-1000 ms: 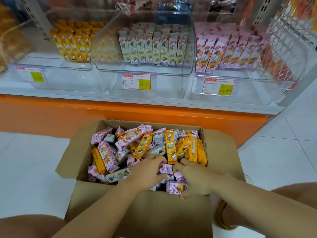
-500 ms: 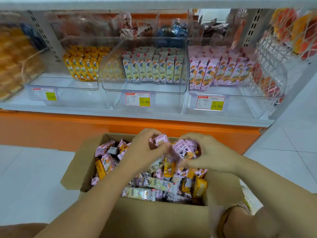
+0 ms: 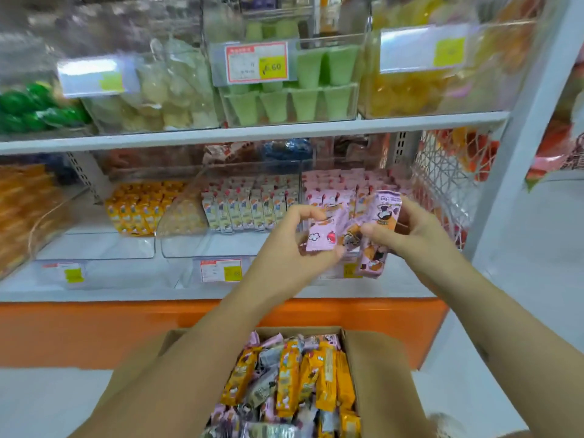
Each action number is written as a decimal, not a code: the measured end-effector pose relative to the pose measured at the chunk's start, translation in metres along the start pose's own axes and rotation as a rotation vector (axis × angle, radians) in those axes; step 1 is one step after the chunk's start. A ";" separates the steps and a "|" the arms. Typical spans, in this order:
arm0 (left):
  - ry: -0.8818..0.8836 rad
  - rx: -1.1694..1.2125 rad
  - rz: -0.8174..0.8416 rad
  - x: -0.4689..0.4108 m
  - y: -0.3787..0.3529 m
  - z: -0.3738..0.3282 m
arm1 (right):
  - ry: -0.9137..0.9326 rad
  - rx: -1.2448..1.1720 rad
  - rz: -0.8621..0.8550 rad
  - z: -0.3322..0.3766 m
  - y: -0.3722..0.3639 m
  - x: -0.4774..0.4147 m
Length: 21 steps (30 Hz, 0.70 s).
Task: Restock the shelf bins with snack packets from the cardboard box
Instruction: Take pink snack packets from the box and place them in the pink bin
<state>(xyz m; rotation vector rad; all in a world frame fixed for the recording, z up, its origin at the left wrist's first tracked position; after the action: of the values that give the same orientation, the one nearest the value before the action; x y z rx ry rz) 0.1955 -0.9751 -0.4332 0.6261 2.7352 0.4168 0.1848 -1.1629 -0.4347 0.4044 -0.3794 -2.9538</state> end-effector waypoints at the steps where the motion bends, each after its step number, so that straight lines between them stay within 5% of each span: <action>1: -0.003 0.023 0.002 -0.006 -0.005 -0.001 | -0.004 -0.009 -0.017 -0.003 0.004 -0.002; 9: 0.074 0.005 -0.063 -0.061 -0.022 0.005 | -0.050 -0.001 -0.150 -0.025 0.032 -0.024; 16: 0.202 0.310 -0.204 -0.109 -0.031 0.023 | -0.013 -0.125 -0.531 -0.040 0.055 -0.032; 21: 0.393 0.383 -0.095 -0.118 -0.035 0.039 | -0.068 -0.306 -0.631 -0.046 0.050 -0.039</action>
<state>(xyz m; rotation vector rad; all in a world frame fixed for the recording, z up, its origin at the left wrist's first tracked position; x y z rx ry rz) 0.2976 -1.0509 -0.4541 0.5469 3.2422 -0.0182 0.2399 -1.2153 -0.4546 0.4503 0.2506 -3.5548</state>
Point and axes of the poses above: each hand's wrist, its own x-axis away from the middle knuckle, its own y-axis out of the back of the hand, z = x × y, the point moved 2 cm from there along -x, towards the middle knuckle, and after that the axes turned 7 degrees about z, right-handed, at the moved point
